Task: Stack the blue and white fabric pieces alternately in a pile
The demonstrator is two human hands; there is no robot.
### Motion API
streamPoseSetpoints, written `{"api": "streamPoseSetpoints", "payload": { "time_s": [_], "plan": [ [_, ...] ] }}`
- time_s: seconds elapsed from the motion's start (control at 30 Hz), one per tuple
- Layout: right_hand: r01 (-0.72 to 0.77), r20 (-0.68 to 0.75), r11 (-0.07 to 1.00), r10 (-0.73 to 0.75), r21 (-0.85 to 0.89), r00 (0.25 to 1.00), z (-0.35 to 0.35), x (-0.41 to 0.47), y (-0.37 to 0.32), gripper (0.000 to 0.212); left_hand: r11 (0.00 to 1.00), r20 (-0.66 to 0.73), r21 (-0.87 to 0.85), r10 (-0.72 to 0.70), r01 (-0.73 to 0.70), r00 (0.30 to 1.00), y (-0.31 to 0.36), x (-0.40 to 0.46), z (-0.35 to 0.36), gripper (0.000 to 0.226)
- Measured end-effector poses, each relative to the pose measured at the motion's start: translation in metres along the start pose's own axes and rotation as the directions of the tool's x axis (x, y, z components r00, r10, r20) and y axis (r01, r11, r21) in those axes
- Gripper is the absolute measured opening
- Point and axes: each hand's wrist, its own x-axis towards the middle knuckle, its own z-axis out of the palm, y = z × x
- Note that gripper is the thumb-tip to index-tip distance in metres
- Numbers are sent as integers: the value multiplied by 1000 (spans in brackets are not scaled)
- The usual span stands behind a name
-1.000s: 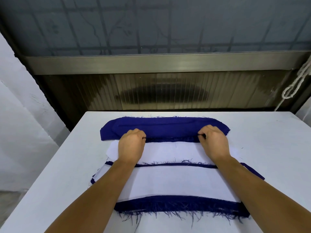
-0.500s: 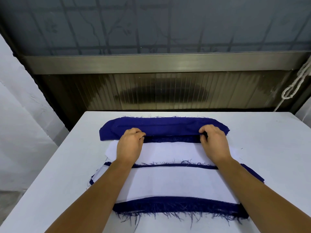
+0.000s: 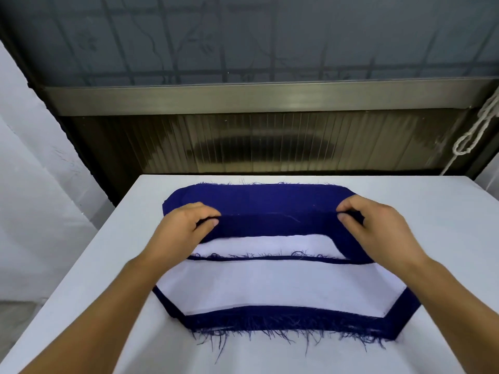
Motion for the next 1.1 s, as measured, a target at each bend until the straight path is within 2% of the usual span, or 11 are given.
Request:
{"api": "streamPoseSetpoints", "payload": {
  "time_s": [0.1,0.17,0.23,0.3,0.43,0.57,0.7,0.77,0.87,0.97,1.1],
  "plan": [
    [-56,238,982,11,179,971,-26,-8,0,11,981,248,-180,-33,79,968,5,-12,-28,19],
    [-180,468,929,9,322,884,-34,-6,4,14,961,448,-231,-36,155,893,6,-13,-36,20],
    [-272,629,904,6,329,778,-31,-5,7,14,964,558,-200,-35,176,829,6,-13,-35,19],
    [-254,664,939,38,232,747,-21,-5,10,13,968,579,-171,-53,185,814,4,-12,-29,18],
    [-178,480,972,83,155,873,-8,-4,10,15,980,430,-111,-104,167,897,0,-9,-22,18],
    [23,73,999,-25,25,997,-15,-10,1,12,989,79,-119,-74,83,994,7,-12,-26,19],
    [319,-265,938,-344,-135,901,-18,-30,3,20,994,-129,-38,97,-103,987,10,-31,-30,8],
    [406,-292,888,-455,-217,841,-8,-50,12,24,989,-142,11,148,-148,979,7,-50,-23,9],
    [469,-149,846,-513,-252,845,17,-88,28,28,970,-21,42,240,-239,970,-1,-84,-1,34],
    [444,-64,881,-459,-162,886,31,-114,39,38,968,55,31,248,-249,967,-7,-103,15,51],
    [392,-124,912,-406,-123,905,29,-114,35,44,963,13,82,256,-256,967,-10,-105,16,44]
  ]
}}
